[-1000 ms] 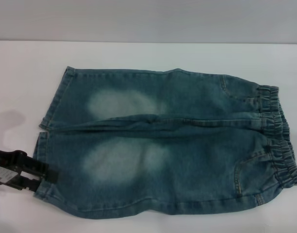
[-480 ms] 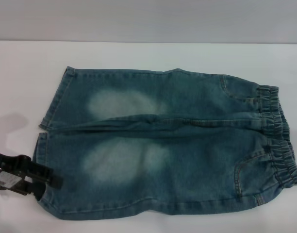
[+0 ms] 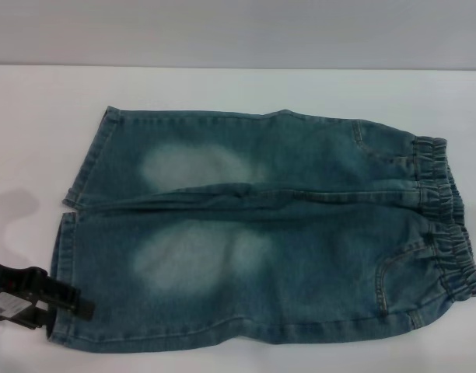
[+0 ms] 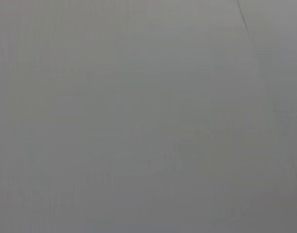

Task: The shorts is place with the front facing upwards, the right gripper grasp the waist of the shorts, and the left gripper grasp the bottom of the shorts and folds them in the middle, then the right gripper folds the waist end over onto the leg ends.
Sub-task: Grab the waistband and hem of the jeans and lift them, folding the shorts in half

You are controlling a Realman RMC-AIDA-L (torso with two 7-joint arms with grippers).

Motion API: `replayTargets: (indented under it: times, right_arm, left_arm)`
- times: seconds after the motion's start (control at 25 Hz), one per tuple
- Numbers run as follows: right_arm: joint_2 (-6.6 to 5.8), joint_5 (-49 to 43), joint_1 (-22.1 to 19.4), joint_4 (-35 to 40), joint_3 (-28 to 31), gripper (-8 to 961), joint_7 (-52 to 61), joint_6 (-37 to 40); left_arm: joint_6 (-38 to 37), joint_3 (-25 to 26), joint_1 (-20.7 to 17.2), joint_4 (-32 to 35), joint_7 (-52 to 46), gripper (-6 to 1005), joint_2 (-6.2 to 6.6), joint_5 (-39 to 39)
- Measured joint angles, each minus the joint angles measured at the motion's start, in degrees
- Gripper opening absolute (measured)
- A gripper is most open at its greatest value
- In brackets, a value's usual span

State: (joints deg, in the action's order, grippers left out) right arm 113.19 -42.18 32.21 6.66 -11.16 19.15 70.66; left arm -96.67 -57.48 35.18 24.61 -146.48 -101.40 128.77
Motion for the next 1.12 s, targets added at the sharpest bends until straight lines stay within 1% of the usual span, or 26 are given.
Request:
replayTargets:
  times: [0.56,0.96,1.12]
  right_arm:
    - [0.00,-0.1,0.1,0.1,0.0,749,0.0,0.0]
    - [0.00,-0.1,0.2,0.3,0.1,750,0.0,0.0]
    - [0.00,-0.1,0.2,0.3,0.3,750,0.0,0.0]
  left_arm:
    - [-0.4,-0.4,-0.7,0.0,0.3,568,0.32,0.8]
    - [0.0,-0.6,-0.8,0.0,0.7,564,-0.21,0.9]
    - [0.3,-1.6,-0.8,0.0,0.8,563,-0.39,0.9]
